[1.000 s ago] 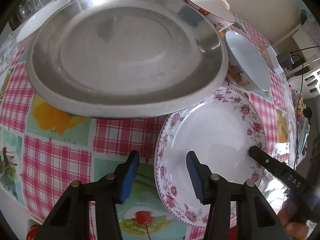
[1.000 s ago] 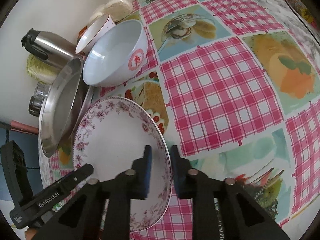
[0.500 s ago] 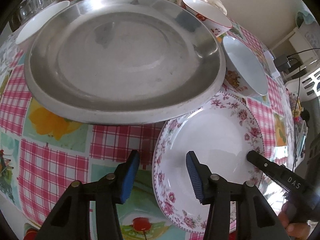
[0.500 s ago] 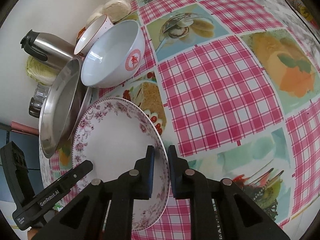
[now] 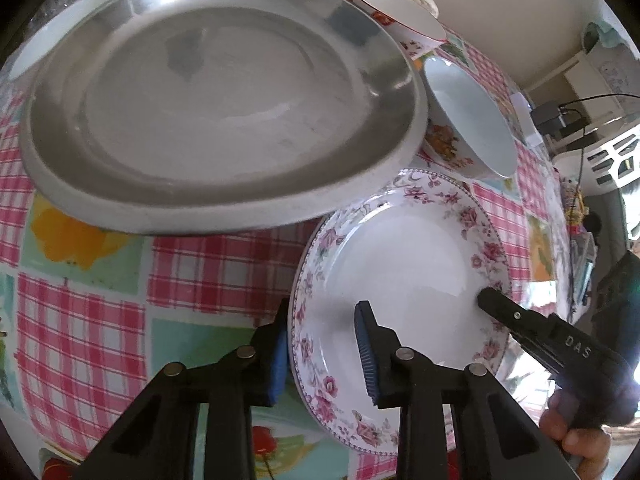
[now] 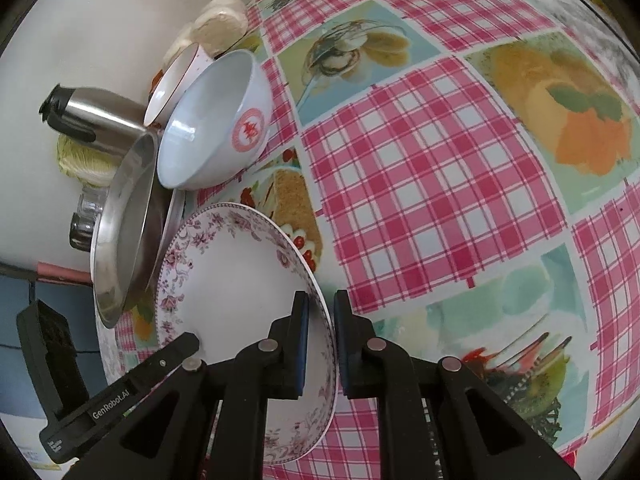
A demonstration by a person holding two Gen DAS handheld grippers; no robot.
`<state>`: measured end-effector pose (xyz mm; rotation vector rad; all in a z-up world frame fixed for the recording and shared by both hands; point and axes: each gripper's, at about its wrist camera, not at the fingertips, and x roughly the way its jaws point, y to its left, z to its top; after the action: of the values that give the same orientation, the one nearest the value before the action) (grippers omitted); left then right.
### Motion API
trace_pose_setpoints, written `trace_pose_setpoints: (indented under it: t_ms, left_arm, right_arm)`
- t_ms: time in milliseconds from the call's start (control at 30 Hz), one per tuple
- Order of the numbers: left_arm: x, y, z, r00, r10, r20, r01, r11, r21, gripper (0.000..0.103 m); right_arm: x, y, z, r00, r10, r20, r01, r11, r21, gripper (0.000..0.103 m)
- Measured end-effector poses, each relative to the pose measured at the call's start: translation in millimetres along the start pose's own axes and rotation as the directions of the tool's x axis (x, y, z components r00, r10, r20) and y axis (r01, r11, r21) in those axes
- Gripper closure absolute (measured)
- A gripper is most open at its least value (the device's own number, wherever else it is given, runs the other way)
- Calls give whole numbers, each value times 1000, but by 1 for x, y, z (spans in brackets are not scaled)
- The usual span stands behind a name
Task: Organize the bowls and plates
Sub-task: 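Lift the floral plate with the right tool and carry it toward the basin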
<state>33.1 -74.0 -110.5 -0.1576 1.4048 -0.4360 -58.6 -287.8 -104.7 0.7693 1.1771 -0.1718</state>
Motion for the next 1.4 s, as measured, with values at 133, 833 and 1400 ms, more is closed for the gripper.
trace_pose_setpoints:
  t_ms: [133, 833, 1400]
  left_arm:
    - [4, -7, -1, 1000, -9, -13, 9, 1000, 26, 71]
    - [-1, 2, 2, 995, -99, -4, 99, 995, 22, 86]
    - [-42, -48, 6, 983, -151, 100, 135, 979, 154, 86]
  right_arm:
    - [-4, -16, 6, 1000, 27, 5, -27, 999, 45, 91]
    - [-30, -28, 0, 997, 31, 74, -35, 998, 51, 94]
    - [-91, -25, -5, 979, 56, 196, -58, 998, 5, 93]
